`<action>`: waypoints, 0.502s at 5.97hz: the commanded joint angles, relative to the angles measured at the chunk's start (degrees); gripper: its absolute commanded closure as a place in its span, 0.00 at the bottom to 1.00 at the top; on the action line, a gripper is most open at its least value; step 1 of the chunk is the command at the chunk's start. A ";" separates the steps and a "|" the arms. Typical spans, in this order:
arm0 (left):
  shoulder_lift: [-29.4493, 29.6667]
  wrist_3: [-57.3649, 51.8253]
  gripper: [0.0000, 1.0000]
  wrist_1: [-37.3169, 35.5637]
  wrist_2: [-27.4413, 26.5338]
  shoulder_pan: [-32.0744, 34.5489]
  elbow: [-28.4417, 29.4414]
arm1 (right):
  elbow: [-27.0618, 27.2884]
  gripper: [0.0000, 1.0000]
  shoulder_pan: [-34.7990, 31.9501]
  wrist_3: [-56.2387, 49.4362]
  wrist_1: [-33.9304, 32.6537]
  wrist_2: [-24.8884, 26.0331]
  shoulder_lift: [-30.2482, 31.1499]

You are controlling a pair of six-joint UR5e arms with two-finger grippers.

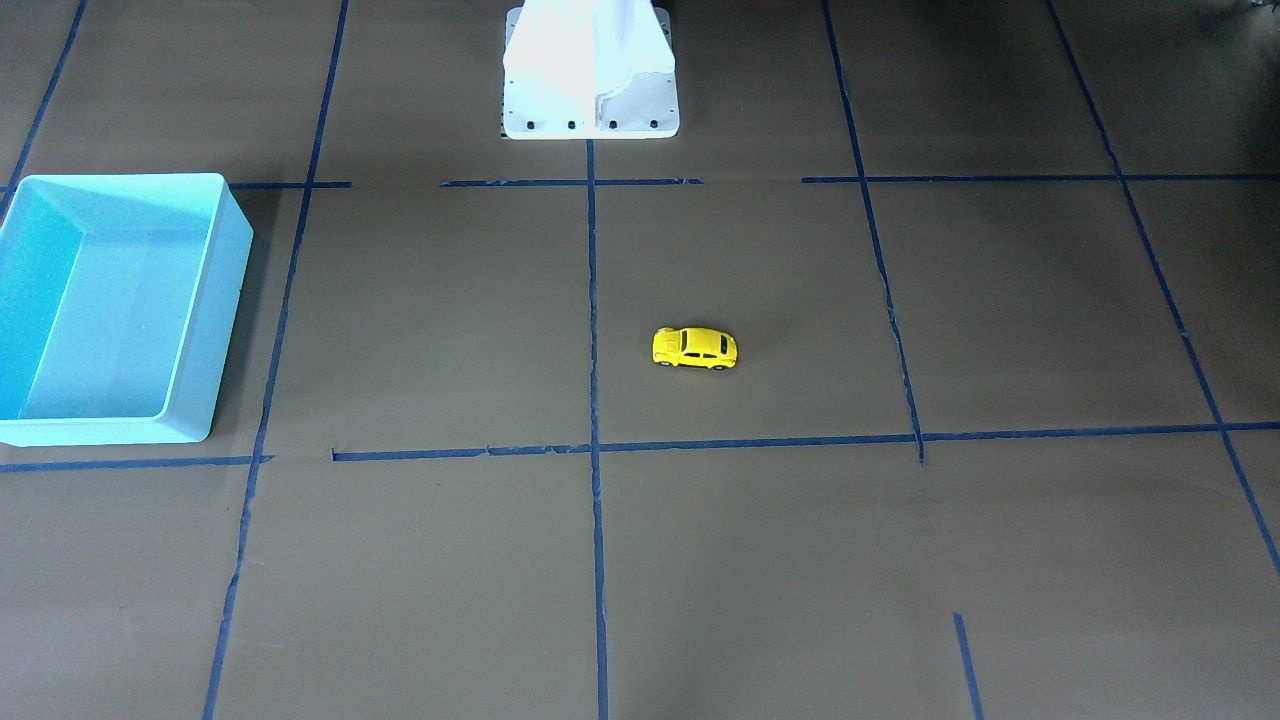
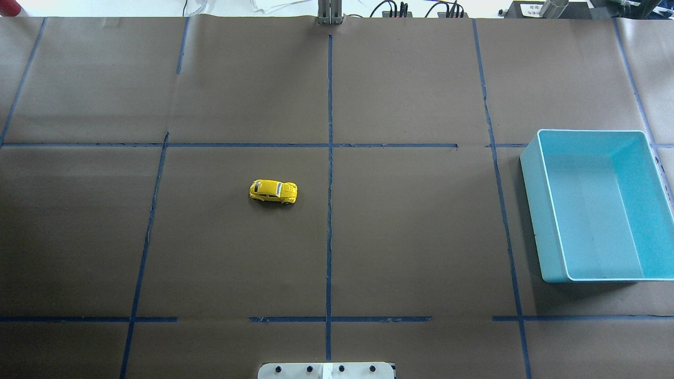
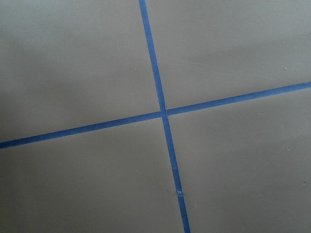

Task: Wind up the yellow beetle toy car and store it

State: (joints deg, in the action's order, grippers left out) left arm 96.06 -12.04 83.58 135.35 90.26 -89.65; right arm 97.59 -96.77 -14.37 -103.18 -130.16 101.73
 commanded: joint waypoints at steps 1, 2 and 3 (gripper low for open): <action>0.00 0.00 0.00 0.00 0.00 0.00 0.00 | -0.20 0.00 0.00 -0.05 -0.09 0.08 0.05; 0.09 0.00 0.00 0.00 0.00 0.00 0.00 | -0.29 0.00 0.00 -0.13 -0.09 0.08 0.05; 0.26 0.00 0.00 0.00 0.00 -0.09 0.00 | -0.30 0.00 0.00 -0.13 -0.09 0.08 0.05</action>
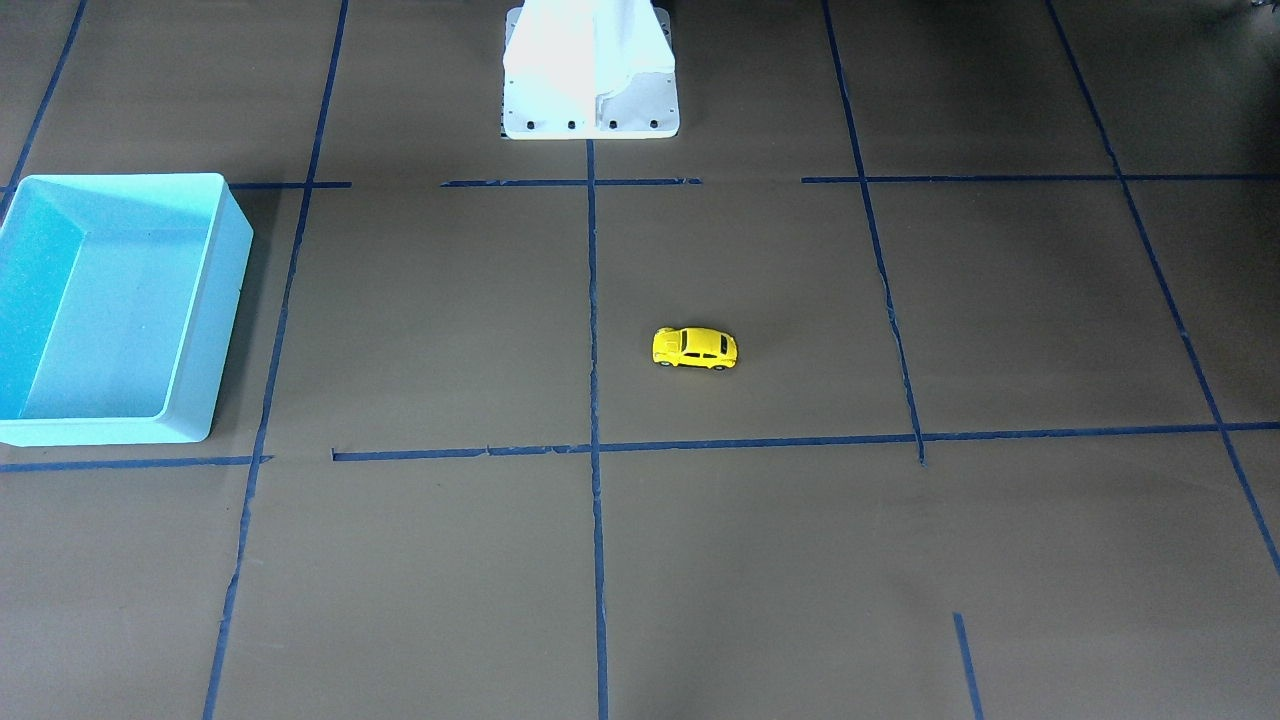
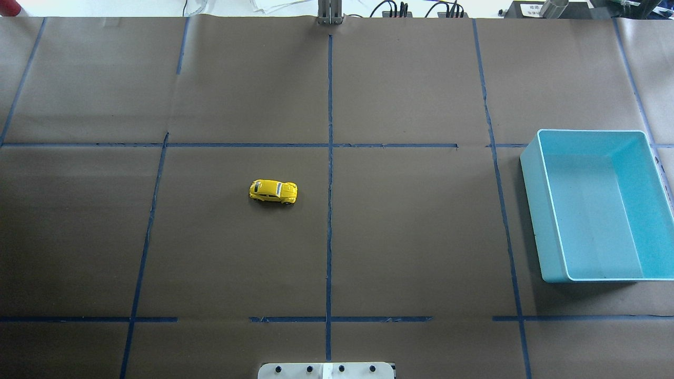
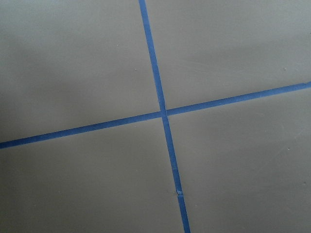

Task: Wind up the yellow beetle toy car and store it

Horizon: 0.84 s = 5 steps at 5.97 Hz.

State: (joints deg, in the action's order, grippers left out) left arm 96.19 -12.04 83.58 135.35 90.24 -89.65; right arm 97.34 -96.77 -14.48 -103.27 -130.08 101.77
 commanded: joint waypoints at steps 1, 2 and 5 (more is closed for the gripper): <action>0.05 0.00 0.00 0.00 0.00 0.02 0.00 | -0.04 0.00 0.00 -0.02 -0.01 0.01 0.01; 0.14 0.00 0.00 0.00 0.00 0.02 -0.09 | -0.13 0.00 0.09 0.06 -0.01 0.01 0.01; 0.66 -0.09 0.00 0.09 0.00 -0.07 -2.01 | -0.66 0.00 0.00 -0.02 4.55 0.09 0.27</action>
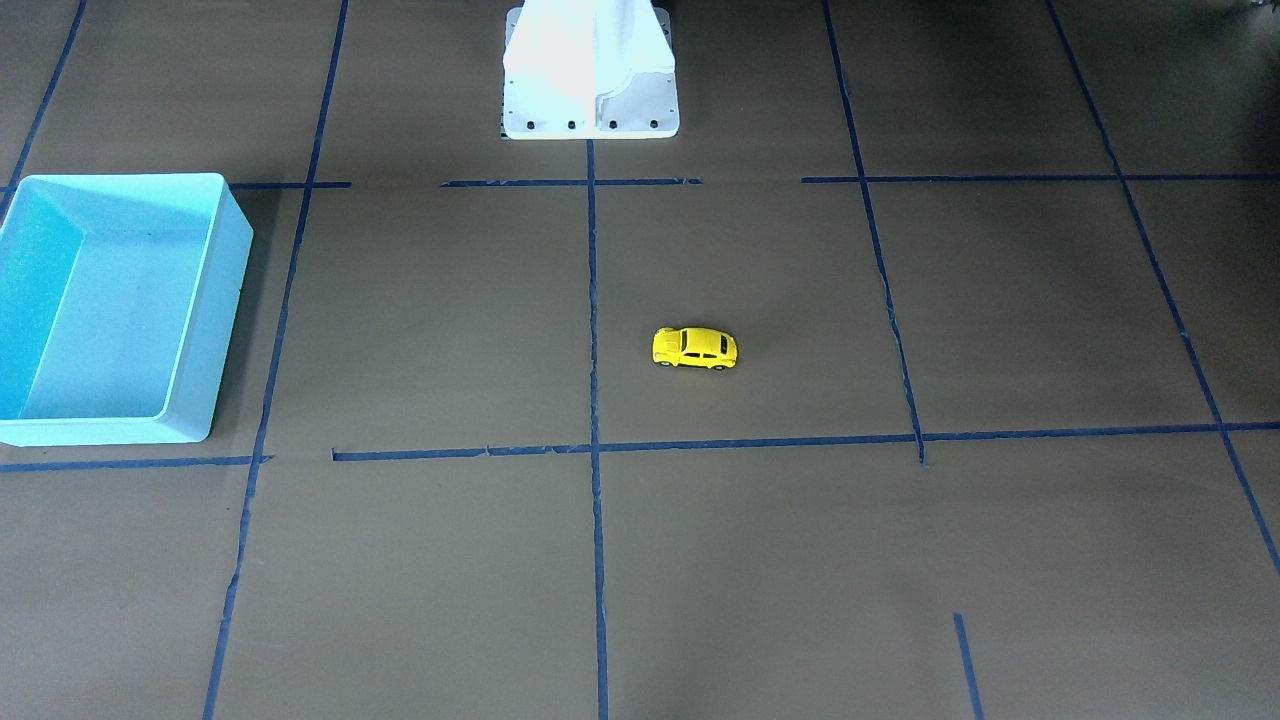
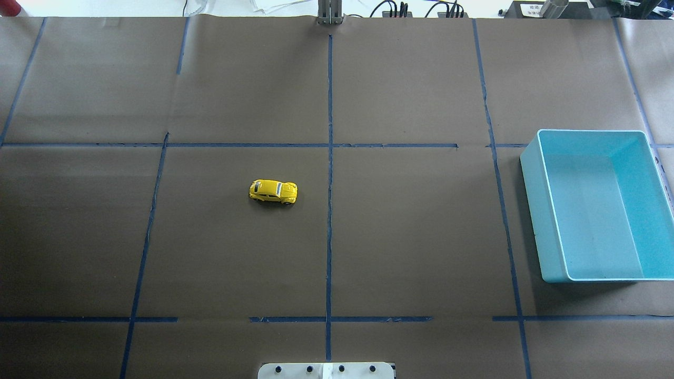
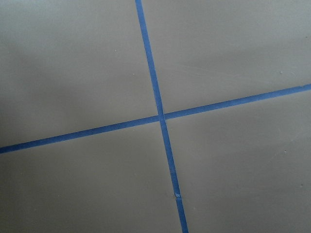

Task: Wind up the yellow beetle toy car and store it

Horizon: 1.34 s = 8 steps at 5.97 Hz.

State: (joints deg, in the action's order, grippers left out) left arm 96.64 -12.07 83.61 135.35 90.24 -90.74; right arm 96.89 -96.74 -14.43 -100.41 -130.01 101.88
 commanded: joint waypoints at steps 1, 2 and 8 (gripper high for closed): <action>0.48 0.02 0.00 0.15 0.09 -0.50 -1.37 | -0.21 0.00 -0.03 -0.33 1.71 0.02 0.16; 1.09 -0.06 0.00 2.76 0.09 -1.81 -1.37 | -0.03 0.00 -0.03 -0.51 1.80 0.02 0.16; 22.50 -0.33 0.00 -0.38 -8.74 -27.29 -4.61 | -0.20 0.00 0.06 -0.33 1.80 0.28 0.07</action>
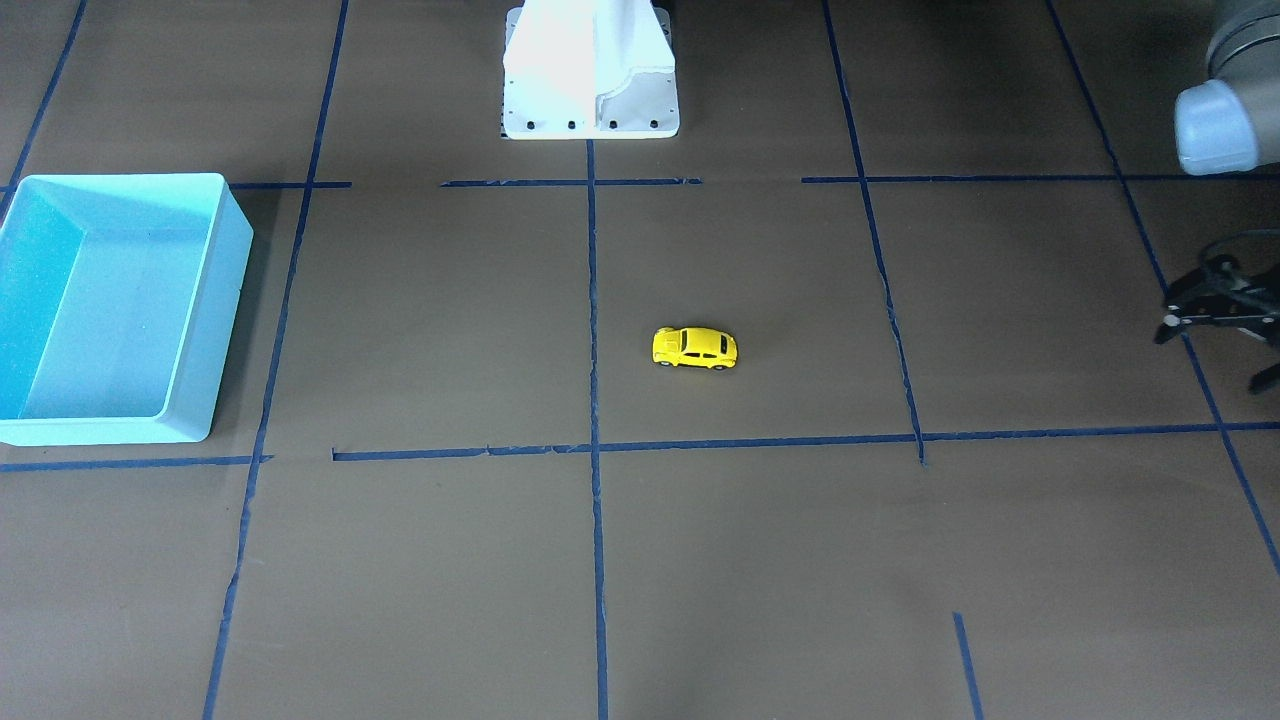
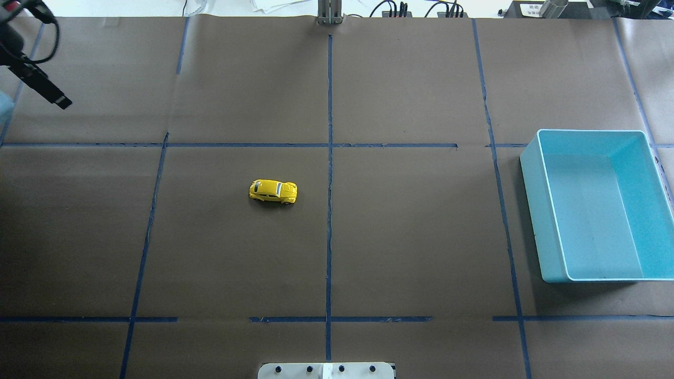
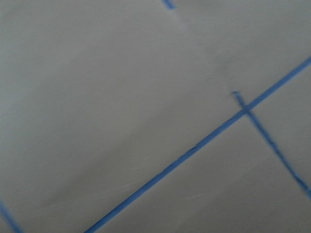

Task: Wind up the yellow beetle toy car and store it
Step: 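Move the left gripper down over the yellow beetle toy car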

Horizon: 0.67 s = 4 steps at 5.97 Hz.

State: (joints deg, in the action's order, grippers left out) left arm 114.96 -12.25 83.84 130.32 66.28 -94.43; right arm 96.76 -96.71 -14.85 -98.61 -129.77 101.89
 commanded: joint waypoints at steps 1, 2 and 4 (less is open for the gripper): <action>4.74 -0.58 0.00 0.43 -3.75 -8.05 -3.45 | -0.17 0.00 0.03 0.08 0.00 0.14 0.06; 5.62 -0.41 0.00 -0.60 -4.19 -13.23 -4.44 | -0.25 0.00 -0.06 0.08 0.00 0.14 0.06; 8.86 -0.58 0.00 3.75 -4.19 -15.55 -5.76 | -0.69 0.00 0.03 0.08 0.00 0.14 0.06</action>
State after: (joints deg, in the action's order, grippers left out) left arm 122.05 -12.83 85.30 126.17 52.53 -99.67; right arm 96.33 -96.70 -14.77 -98.65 -129.64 101.95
